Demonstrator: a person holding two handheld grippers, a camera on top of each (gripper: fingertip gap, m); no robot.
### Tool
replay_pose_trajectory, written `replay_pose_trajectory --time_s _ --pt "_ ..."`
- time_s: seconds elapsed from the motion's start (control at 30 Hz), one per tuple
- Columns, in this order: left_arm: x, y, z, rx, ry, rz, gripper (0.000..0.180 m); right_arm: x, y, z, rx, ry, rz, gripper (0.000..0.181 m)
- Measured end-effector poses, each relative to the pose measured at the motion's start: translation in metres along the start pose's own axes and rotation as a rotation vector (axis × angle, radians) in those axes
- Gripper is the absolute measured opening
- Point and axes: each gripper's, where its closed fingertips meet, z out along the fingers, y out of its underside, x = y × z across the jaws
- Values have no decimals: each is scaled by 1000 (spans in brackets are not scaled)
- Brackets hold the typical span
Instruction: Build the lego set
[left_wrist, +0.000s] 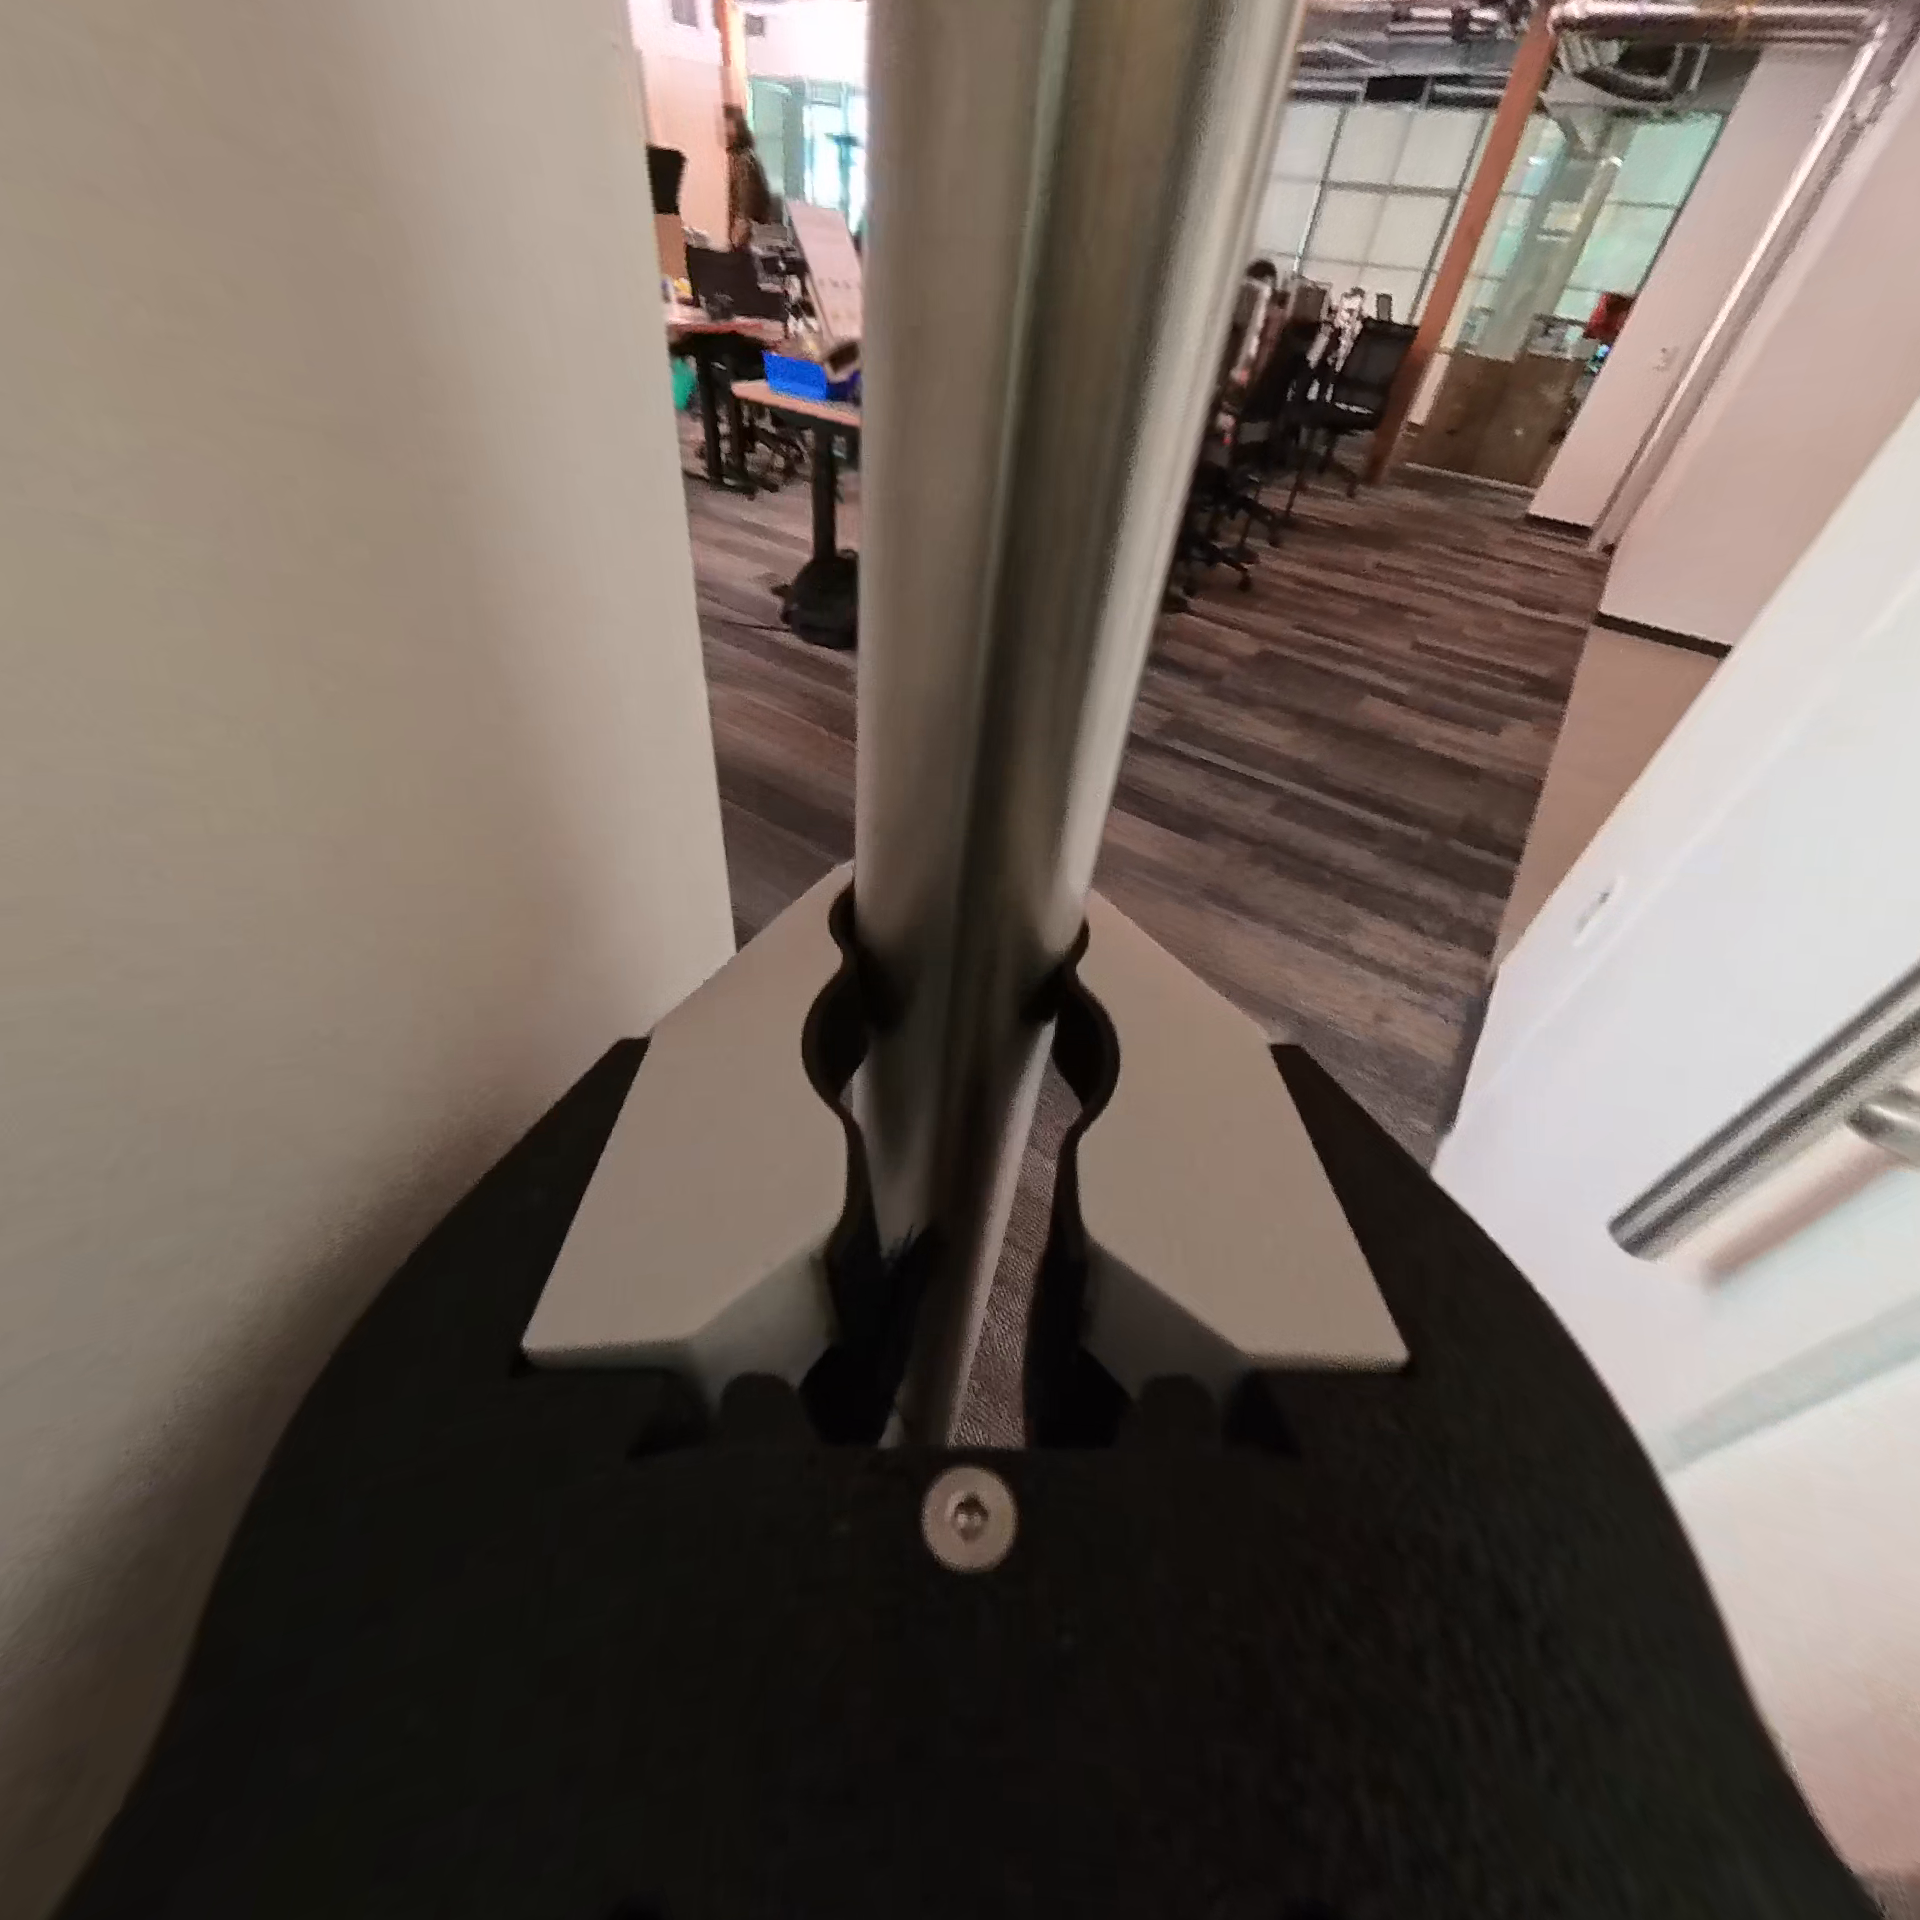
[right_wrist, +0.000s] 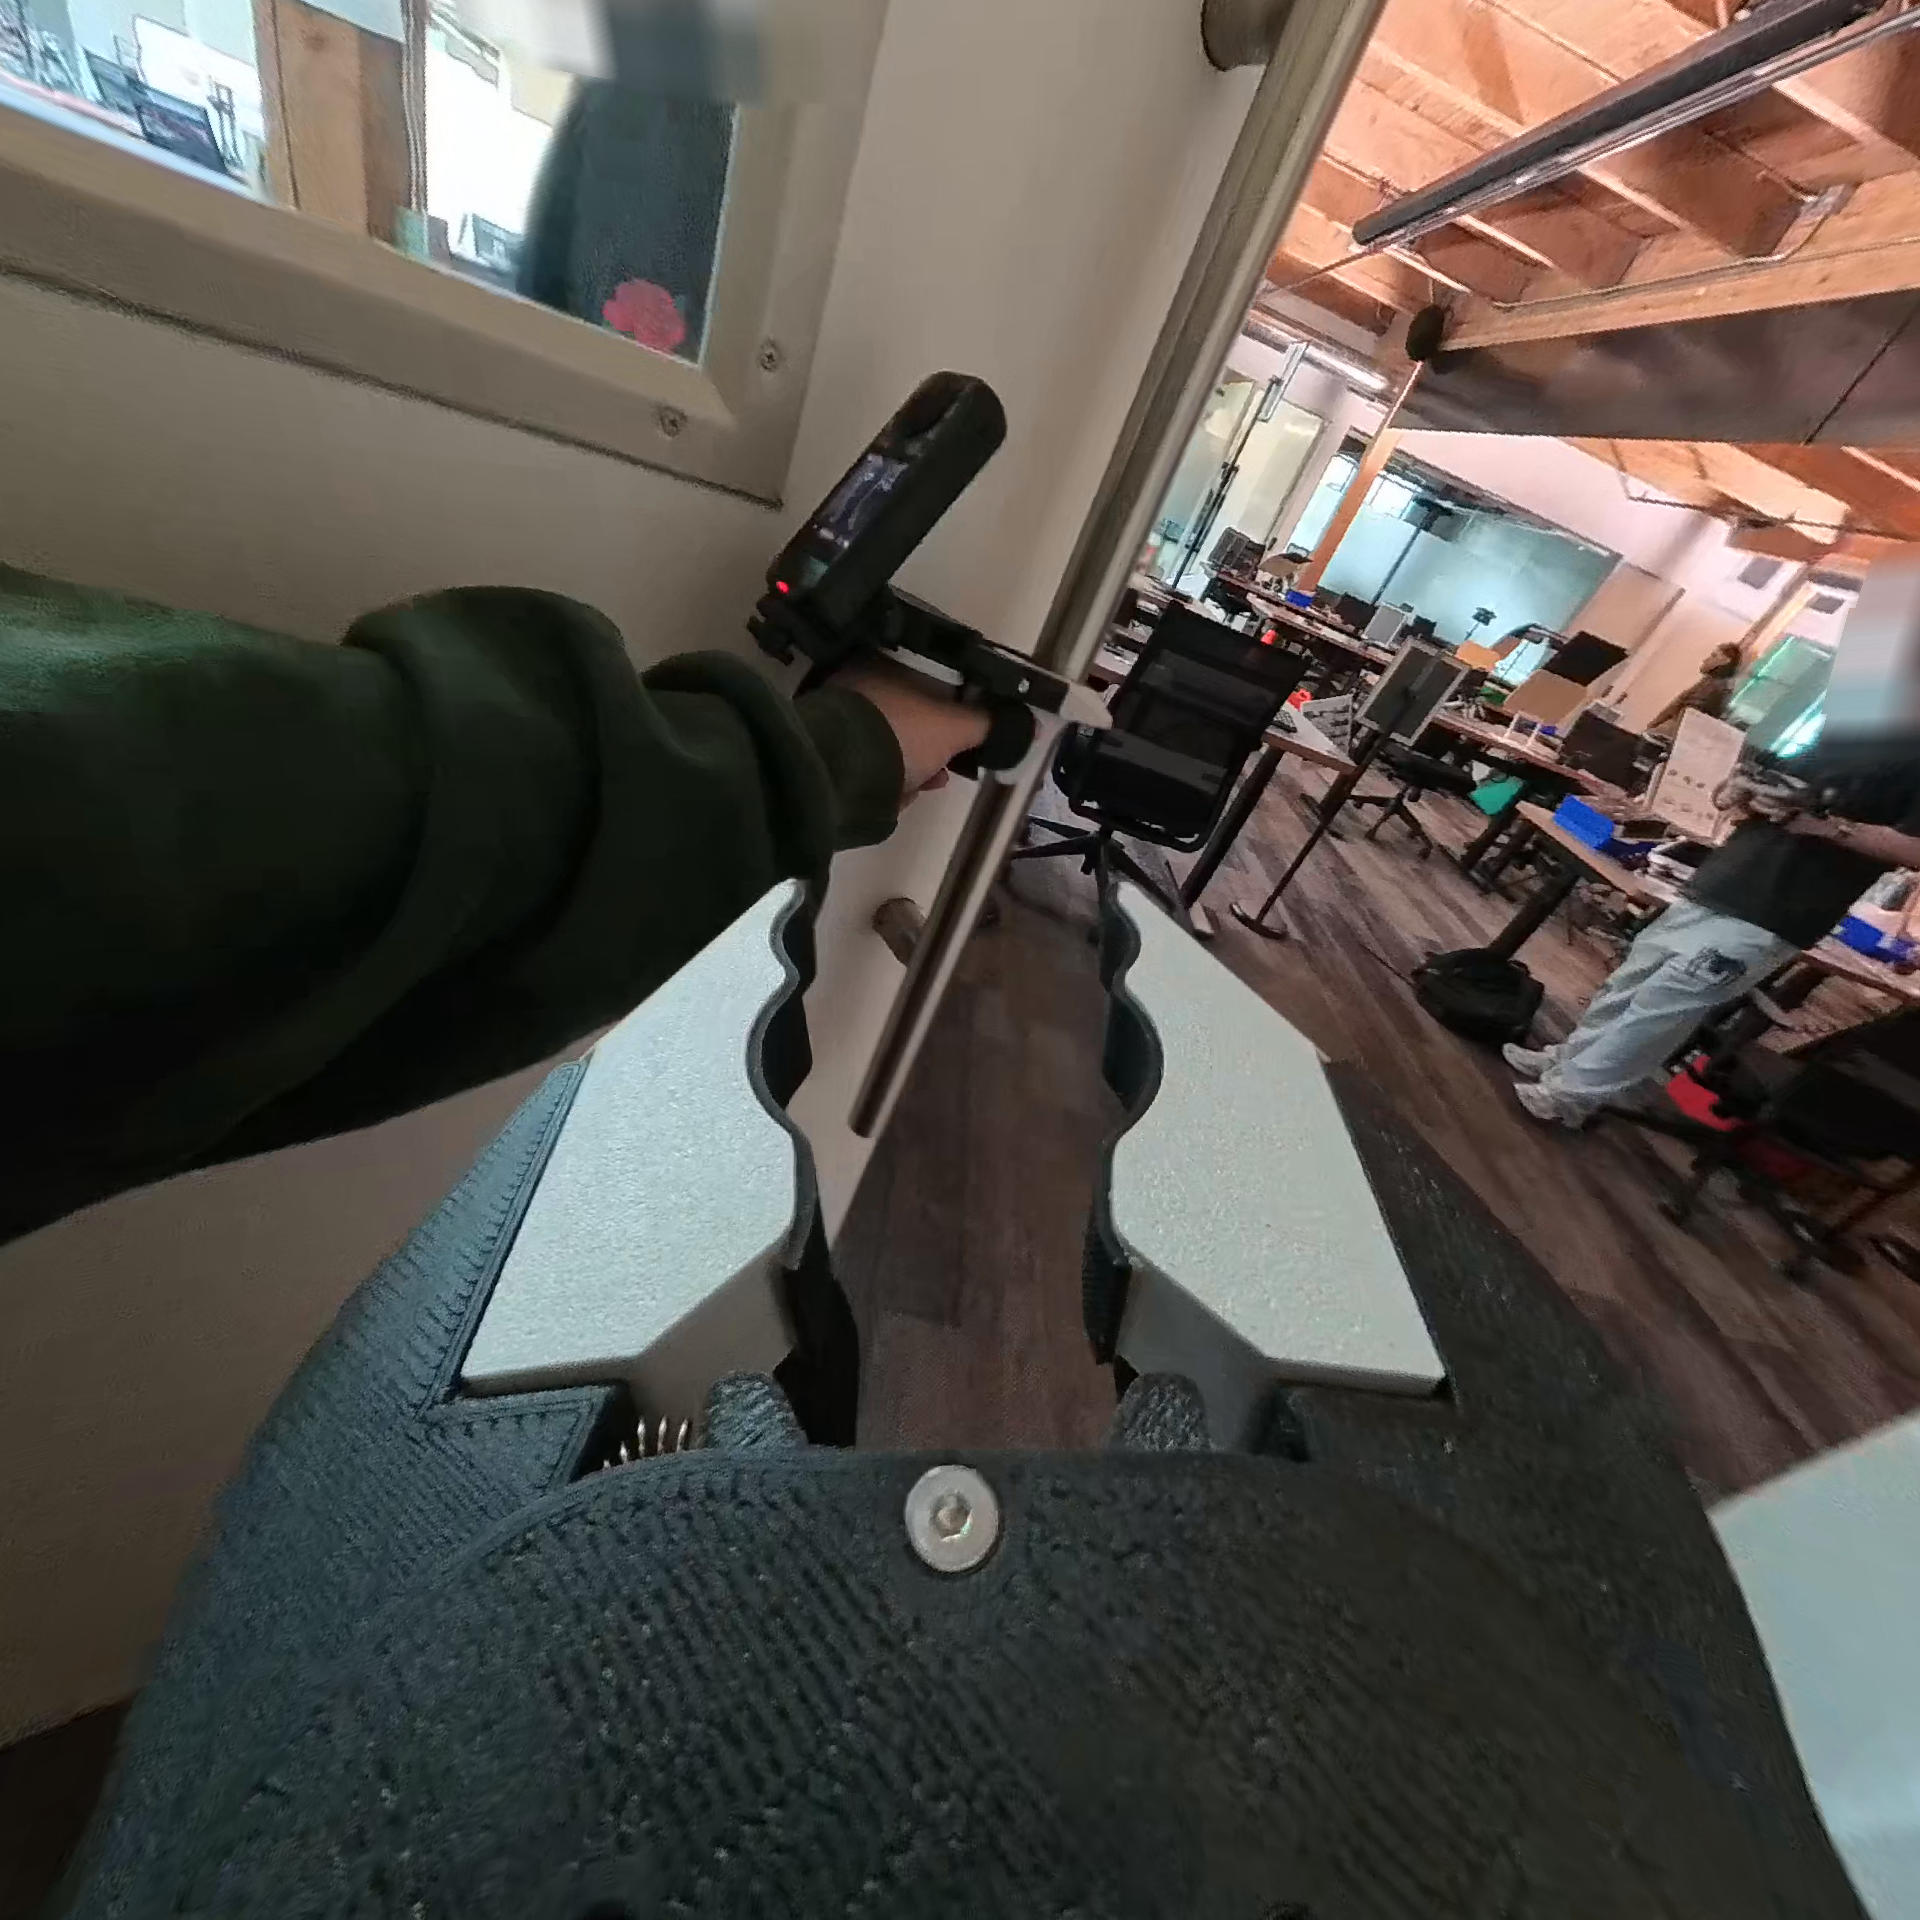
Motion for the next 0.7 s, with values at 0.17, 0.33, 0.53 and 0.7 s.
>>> replay_pose_trajectory --time_s 0.17,0.33,0.53,0.7 --pt "64 9 -13 -53 59 15 30 2 -11 -49 13 1 -52 54" --pt "126 18 -32 -63 89 11 33 6 -4 -105 -13 18 -11 54" --pt "194 30 -65 -78 189 58 35 6 -9 -178 -14 157 -1 54" --pt "236 41 -111 -61 263 107 29 -21 -8 -226 -45 223 42 53"
